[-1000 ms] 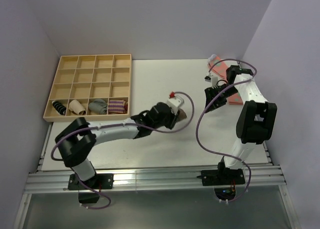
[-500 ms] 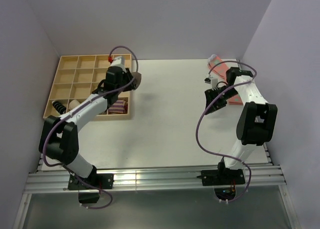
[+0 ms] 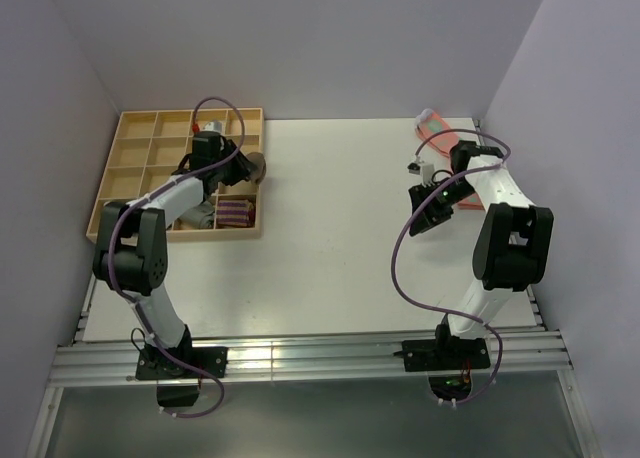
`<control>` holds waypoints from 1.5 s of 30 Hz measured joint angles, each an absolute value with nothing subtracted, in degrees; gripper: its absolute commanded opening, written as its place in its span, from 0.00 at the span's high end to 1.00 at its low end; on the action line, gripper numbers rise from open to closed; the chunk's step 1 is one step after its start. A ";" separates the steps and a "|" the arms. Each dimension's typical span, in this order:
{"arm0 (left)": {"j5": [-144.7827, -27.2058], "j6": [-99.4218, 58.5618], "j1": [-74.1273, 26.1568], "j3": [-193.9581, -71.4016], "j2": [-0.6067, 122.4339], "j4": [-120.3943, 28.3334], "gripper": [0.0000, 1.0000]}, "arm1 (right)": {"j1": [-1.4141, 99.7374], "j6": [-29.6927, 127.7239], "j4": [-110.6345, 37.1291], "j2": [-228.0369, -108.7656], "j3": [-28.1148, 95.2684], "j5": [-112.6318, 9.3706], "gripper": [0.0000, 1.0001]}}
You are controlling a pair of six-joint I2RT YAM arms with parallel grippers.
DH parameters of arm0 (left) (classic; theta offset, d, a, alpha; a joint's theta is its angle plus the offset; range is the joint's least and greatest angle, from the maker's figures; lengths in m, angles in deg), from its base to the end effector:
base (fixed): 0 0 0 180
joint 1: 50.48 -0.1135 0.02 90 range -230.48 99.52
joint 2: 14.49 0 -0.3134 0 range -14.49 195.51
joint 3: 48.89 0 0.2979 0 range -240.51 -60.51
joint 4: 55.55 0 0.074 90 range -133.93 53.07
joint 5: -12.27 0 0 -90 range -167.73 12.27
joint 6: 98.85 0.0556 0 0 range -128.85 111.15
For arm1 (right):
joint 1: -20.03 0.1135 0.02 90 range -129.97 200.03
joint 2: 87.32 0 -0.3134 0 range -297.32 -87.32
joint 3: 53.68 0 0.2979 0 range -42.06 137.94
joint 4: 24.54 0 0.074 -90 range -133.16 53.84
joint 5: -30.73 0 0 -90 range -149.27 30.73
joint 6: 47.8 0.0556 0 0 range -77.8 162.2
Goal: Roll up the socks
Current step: Place the sock in the storage box.
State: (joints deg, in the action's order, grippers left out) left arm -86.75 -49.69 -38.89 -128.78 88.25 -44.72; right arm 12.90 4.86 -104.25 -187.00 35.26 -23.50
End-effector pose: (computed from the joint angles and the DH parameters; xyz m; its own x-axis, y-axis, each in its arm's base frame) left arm 0.4596 -0.1031 0.2320 -0.6243 -0.5313 -0.5727 -0.1085 0.7850 -0.6100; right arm 0.3657 -0.0130 0.2478 -0.8527 -0.3893 -0.3483 -0.5181 0.7149 0.4695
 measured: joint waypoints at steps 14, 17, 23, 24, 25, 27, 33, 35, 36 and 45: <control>-81.20 -45.47 -43.81 -130.75 88.07 -38.06 1.00 | 12.90 4.81 -103.14 -187.00 33.29 -25.23 0.50; -78.07 -43.48 -43.65 -132.13 87.90 -35.06 1.00 | 12.90 4.81 -103.09 -187.00 33.27 -25.25 0.50; -67.27 -39.66 -39.02 -138.92 89.69 -28.53 1.00 | 12.90 4.81 -103.01 -187.00 33.23 -25.36 0.51; -66.27 -39.46 -38.04 -139.67 90.19 -28.20 1.00 | 12.90 4.81 -103.01 -187.00 33.21 -25.38 0.51; -65.09 -39.35 -36.88 -140.34 91.02 -27.94 1.00 | 12.90 4.79 -102.96 -187.00 33.14 -25.36 0.51; -63.89 -39.24 -35.26 -141.15 92.51 -27.28 1.00 | 12.90 4.73 -102.77 -186.89 32.49 -25.38 0.51; -61.00 -39.22 -34.30 -142.14 98.28 -24.66 1.00 | 12.90 4.31 -102.48 -186.87 30.72 -25.43 0.51; -59.78 -39.07 -34.34 -142.14 99.04 -23.83 1.00 | 12.90 4.16 -102.29 -186.87 30.21 -25.47 0.52; -59.47 -39.00 -34.39 -142.14 99.04 -23.63 1.00 | 12.90 4.03 -102.20 -186.82 30.02 -25.47 0.52; -54.64 -37.38 -34.37 -142.14 99.02 -22.95 1.00 | 12.90 3.74 -101.67 -186.82 29.60 -25.60 0.52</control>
